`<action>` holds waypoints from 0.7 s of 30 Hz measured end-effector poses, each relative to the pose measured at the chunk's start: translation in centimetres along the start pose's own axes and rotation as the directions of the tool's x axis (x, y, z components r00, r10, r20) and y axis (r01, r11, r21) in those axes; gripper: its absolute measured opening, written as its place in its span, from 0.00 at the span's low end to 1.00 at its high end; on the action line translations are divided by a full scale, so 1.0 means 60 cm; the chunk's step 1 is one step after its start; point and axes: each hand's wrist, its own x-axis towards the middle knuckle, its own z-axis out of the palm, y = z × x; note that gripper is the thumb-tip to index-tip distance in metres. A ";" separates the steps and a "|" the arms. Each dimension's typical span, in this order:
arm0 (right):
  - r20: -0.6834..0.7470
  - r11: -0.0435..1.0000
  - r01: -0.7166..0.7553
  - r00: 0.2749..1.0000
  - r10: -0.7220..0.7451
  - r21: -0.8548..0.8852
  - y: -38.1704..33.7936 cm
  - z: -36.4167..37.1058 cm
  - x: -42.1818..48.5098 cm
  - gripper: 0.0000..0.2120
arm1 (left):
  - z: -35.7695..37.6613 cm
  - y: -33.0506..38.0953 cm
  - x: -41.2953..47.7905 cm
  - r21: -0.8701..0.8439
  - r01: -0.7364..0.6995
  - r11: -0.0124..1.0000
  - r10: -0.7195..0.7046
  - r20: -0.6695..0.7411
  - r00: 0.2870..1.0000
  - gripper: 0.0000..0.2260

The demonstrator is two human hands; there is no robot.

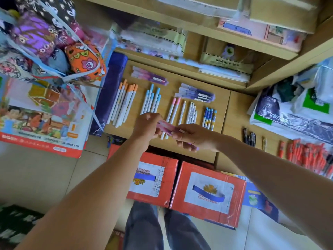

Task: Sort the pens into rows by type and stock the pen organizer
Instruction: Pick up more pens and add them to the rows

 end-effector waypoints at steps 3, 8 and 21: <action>-0.020 0.999 -0.008 1.000 0.009 0.051 -0.009 -0.013 0.015 0.08 | -0.007 0.001 0.023 -0.027 -0.008 1.000 0.007 -0.025 1.000 0.07; -0.061 0.979 -0.137 0.987 0.148 0.153 -0.026 -0.028 0.040 0.11 | -0.031 0.006 0.065 -0.024 0.025 0.999 -0.027 -0.089 0.996 0.08; -0.422 0.857 0.049 0.884 0.202 0.513 -0.066 0.014 0.156 0.10 | -0.109 0.057 0.182 0.247 0.045 0.968 -0.076 0.116 0.990 0.08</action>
